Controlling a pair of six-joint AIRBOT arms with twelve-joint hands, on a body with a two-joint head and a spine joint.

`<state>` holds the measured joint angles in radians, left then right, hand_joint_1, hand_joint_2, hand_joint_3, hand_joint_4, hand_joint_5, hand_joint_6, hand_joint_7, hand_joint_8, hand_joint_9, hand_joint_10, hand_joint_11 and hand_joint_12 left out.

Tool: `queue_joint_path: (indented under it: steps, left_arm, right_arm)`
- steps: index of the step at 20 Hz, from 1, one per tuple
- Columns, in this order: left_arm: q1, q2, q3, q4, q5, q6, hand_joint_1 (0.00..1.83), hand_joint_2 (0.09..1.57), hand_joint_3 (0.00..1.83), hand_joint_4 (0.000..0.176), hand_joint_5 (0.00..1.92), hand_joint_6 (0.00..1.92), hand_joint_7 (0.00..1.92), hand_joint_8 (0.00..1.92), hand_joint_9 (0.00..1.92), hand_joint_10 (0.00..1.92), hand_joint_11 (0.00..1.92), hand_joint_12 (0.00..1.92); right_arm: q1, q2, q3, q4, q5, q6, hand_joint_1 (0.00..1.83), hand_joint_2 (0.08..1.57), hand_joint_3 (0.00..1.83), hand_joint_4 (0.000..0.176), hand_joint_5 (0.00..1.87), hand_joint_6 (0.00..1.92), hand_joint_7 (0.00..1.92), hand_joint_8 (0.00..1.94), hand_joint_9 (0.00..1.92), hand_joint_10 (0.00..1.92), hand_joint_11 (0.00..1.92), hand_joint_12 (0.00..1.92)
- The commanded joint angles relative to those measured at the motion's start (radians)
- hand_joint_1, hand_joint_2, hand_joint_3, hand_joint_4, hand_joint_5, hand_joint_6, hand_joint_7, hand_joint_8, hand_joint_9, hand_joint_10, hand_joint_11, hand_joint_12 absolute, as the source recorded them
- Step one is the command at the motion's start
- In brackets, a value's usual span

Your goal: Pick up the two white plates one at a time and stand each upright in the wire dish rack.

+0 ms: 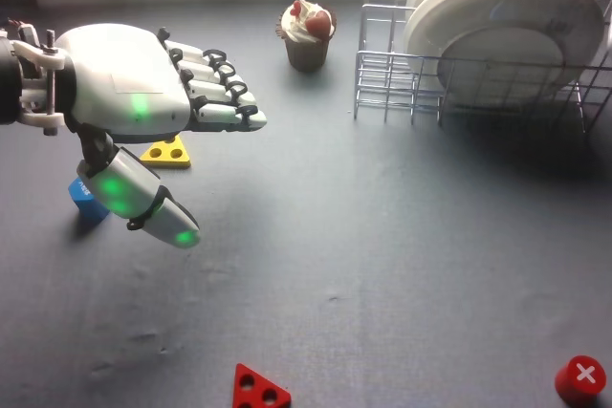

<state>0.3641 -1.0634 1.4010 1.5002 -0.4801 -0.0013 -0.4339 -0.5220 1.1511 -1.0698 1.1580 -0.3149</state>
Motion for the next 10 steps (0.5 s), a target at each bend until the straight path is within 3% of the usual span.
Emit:
queue_joint_path:
  steps: [1, 3, 6, 9, 10]
  left_arm:
    - [-0.015, 0.003, 0.005, -0.042, -0.017, 0.001, 0.0, 0.92, 0.0, 0.0, 0.06, 0.01, 0.1, 0.01, 0.1, 0.01, 0.13, 0.01]
    - [-0.015, 0.003, 0.004, -0.042, -0.019, 0.001, 0.0, 0.92, 0.0, 0.0, 0.03, 0.0, 0.07, 0.0, 0.07, 0.0, 0.1, 0.0]
    - [-0.015, 0.003, -0.002, -0.046, -0.019, 0.001, 0.0, 0.92, 0.0, 0.0, 0.03, 0.0, 0.06, 0.0, 0.07, 0.0, 0.1, 0.0]
    - [-0.015, 0.003, -0.008, -0.054, -0.012, 0.001, 0.0, 0.9, 0.0, 0.0, 0.03, 0.0, 0.06, 0.0, 0.08, 0.01, 0.12, 0.01]
    - [-0.015, 0.003, -0.01, -0.054, -0.012, 0.001, 0.0, 0.92, 0.0, 0.0, 0.02, 0.0, 0.04, 0.0, 0.06, 0.0, 0.11, 0.01]
  right_arm:
    - [0.0, 0.018, -0.007, 0.107, 0.118, -0.007, 0.47, 1.07, 0.0, 0.038, 0.08, 0.0, 0.17, 0.0, 0.17, 0.0, 0.0, 0.55]
    - [-0.007, 0.027, -0.022, 0.109, 0.14, -0.009, 0.49, 1.05, 0.0, 0.055, 0.13, 0.02, 0.19, 0.01, 0.18, 0.01, 0.01, 0.55]
    - [-0.011, 0.033, -0.032, 0.119, 0.171, -0.009, 0.53, 1.04, 0.0, 0.061, 0.18, 0.01, 0.26, 0.01, 0.23, 0.01, 0.03, 0.57]
    - [-0.018, 0.038, -0.033, 0.137, 0.184, -0.009, 0.5, 1.05, 0.0, 0.045, 0.15, 0.0, 0.25, 0.0, 0.22, 0.01, 0.02, 0.57]
    - [-0.019, 0.038, -0.032, 0.136, 0.184, -0.007, 0.53, 1.05, 0.0, 0.03, 0.14, 0.0, 0.24, 0.0, 0.22, 0.0, 0.0, 0.65]
